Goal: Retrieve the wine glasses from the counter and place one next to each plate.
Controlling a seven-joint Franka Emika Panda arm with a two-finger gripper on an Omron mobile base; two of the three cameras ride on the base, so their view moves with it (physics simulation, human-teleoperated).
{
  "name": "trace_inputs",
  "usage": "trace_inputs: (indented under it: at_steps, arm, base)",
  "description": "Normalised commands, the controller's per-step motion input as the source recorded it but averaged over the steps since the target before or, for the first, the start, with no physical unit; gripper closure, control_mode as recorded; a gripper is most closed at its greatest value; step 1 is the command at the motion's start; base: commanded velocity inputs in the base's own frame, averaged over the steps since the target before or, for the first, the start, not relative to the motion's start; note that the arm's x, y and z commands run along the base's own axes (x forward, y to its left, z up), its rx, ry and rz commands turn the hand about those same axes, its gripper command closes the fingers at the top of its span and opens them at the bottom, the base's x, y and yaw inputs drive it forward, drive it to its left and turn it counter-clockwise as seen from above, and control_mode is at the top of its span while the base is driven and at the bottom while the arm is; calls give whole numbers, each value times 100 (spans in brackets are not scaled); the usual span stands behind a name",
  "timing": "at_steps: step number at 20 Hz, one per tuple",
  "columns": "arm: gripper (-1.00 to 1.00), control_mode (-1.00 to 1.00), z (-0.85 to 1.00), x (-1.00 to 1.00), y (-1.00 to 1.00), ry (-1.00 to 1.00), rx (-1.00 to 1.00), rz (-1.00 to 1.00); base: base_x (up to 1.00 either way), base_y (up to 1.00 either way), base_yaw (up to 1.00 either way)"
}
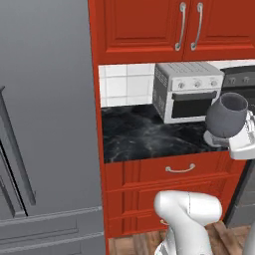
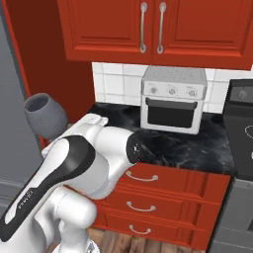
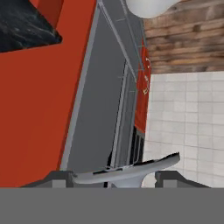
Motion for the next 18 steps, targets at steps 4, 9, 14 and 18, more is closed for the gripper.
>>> trace_inputs:
  at_steps: [4,9,14,18]
  arm:
    - [100,100,0,0,0,0,0,0]
    - [100,100,0,0,0,0,0,0]
    - [100,100,0,0,0,0,0,0]
    - [100,100,0,0,0,0,0,0]
  base:
    - [-100,36,2]
    - [-100,96,-2]
    - [-77,100,-18]
    - [-49,100,-23]
